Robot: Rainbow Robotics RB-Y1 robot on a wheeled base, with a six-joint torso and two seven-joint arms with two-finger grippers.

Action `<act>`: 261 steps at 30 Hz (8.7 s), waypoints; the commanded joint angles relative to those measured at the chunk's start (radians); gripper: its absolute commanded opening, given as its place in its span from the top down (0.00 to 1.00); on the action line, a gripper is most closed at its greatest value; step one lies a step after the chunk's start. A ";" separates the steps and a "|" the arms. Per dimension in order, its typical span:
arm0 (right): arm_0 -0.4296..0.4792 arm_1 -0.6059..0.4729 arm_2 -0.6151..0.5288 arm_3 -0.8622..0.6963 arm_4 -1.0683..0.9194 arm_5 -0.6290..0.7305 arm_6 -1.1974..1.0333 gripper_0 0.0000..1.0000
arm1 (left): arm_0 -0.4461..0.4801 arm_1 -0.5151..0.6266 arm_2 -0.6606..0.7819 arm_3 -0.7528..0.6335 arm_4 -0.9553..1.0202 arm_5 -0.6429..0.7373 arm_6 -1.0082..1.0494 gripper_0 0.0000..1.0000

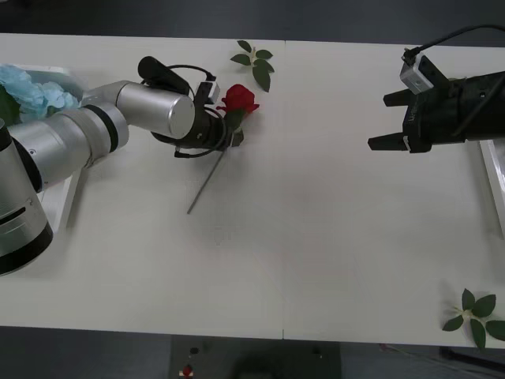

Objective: Put the red flowers into the right box and the blue flowers into the left box

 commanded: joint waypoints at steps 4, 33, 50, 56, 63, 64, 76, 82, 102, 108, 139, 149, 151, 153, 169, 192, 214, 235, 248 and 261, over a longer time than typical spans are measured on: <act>-0.016 -0.024 -0.022 -0.005 0.007 -0.006 -0.014 0.00 | -0.050 -0.039 -0.009 0.006 -0.006 -0.133 0.015 0.00; -0.016 -0.024 -0.022 0.001 0.007 -0.006 -0.014 0.00 | -0.002 -0.056 -0.087 0.001 -0.078 -0.144 0.009 0.99; -0.015 -0.024 -0.023 0.004 0.007 -0.006 -0.014 0.00 | -0.001 -0.058 -0.087 -0.002 -0.112 -0.144 0.018 1.00; -0.015 -0.024 -0.023 0.004 0.007 -0.006 -0.014 0.00 | -0.008 -0.046 -0.080 -0.009 -0.101 -0.093 0.023 1.00; -0.015 -0.024 -0.023 0.004 0.007 -0.006 -0.014 0.00 | -0.039 0.036 0.003 -0.109 -0.101 0.080 0.015 1.00; -0.015 -0.024 -0.023 0.004 0.007 -0.006 -0.014 0.00 | -0.041 0.056 0.021 -0.134 -0.099 0.099 0.015 1.00; -0.015 -0.024 -0.023 0.003 0.007 -0.006 -0.014 0.00 | -0.059 0.211 0.307 -0.289 -0.133 0.372 -0.019 1.00; -0.015 -0.024 -0.023 -0.005 -0.006 -0.019 -0.014 0.00 | -0.057 0.320 0.515 -0.370 -0.156 0.559 -0.105 1.00; -0.068 -0.267 -0.063 -0.195 -0.398 -0.031 -0.014 0.00 | 0.366 0.459 1.213 -0.951 0.249 0.744 -0.261 1.00; -0.048 -0.302 -0.063 -0.175 -0.546 0.021 -0.024 0.00 | 0.547 0.392 1.278 -1.059 0.390 0.545 -0.454 1.00; 0.188 0.126 -0.055 -0.435 -0.019 -0.313 -0.826 0.00 | 0.651 0.128 1.009 -1.046 0.494 0.240 -1.117 1.00; 0.188 0.272 0.087 -0.453 0.117 -0.507 -0.949 0.00 | 0.659 0.094 0.900 -1.046 0.467 0.108 -1.122 1.00; 0.188 0.290 0.129 -0.452 0.148 -0.574 -0.949 0.00 | 0.657 0.086 0.899 -1.046 0.455 0.105 -1.120 1.00; 0.188 0.310 0.149 -0.450 0.169 -0.594 -0.949 0.00 | 0.659 0.082 0.894 -1.046 0.453 0.105 -1.120 1.00; 0.186 0.424 0.164 -0.366 0.467 -0.632 -0.935 0.00 | 0.656 0.057 0.830 -1.050 0.451 0.017 -1.131 1.00; 0.188 0.418 0.176 -0.364 0.574 -0.645 -0.928 1.00 | 0.657 0.045 0.827 -1.050 0.451 0.016 -1.138 1.00; 0.188 0.411 0.176 -0.364 0.553 -0.665 -0.952 1.00 | 0.659 0.045 0.827 -1.050 0.471 0.016 -1.135 0.42; 0.186 0.000 0.087 -0.471 0.277 -0.695 -0.975 1.00 | 0.668 0.045 0.822 -1.048 0.494 0.017 -1.140 0.00; 0.188 -0.527 0.047 -0.467 -0.148 -0.643 -0.971 1.00 | 0.653 0.208 0.965 -1.077 0.619 0.203 -1.109 0.00; 0.186 -0.481 -0.055 0.041 0.002 -0.226 -0.944 1.00 | 0.766 0.461 1.055 -1.066 0.744 0.579 -1.083 0.00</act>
